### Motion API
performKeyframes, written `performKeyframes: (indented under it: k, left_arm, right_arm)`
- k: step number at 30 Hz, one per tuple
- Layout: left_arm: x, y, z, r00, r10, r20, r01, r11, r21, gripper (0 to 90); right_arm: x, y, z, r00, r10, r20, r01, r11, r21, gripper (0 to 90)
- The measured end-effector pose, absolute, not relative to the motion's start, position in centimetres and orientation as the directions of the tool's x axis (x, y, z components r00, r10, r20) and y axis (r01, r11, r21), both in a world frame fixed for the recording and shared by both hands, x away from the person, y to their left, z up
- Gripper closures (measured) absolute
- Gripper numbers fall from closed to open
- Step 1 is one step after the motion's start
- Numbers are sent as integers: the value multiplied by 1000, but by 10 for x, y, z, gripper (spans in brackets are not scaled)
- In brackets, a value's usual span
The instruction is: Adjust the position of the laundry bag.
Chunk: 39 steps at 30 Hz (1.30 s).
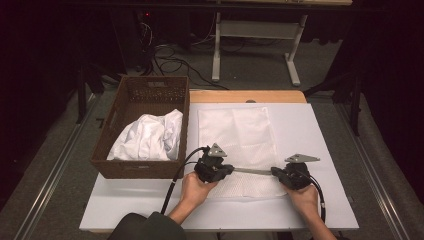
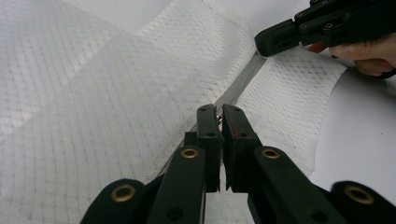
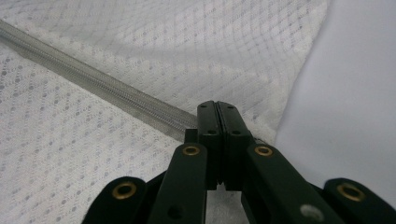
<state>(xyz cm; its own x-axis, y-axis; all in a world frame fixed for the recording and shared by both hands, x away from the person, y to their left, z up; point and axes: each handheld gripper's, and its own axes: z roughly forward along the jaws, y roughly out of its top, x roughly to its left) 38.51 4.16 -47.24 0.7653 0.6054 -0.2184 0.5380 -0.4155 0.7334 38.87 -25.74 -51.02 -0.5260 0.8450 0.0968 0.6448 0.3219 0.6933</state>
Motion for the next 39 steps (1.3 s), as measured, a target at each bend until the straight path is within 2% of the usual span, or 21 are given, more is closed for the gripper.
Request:
performKeyframes:
  k: [28, 39]
  left_arm:
    - [382, 57, -468, 749, 631, -204, 541, -403, 738, 864]
    - [381, 65, -465, 744, 646, -168, 533, -424, 732, 864]
  right_arm:
    - [389, -258, -510, -526, 845, 94, 643, 323, 694, 900]
    - [389, -258, -510, -526, 846, 90, 643, 326, 693, 900]
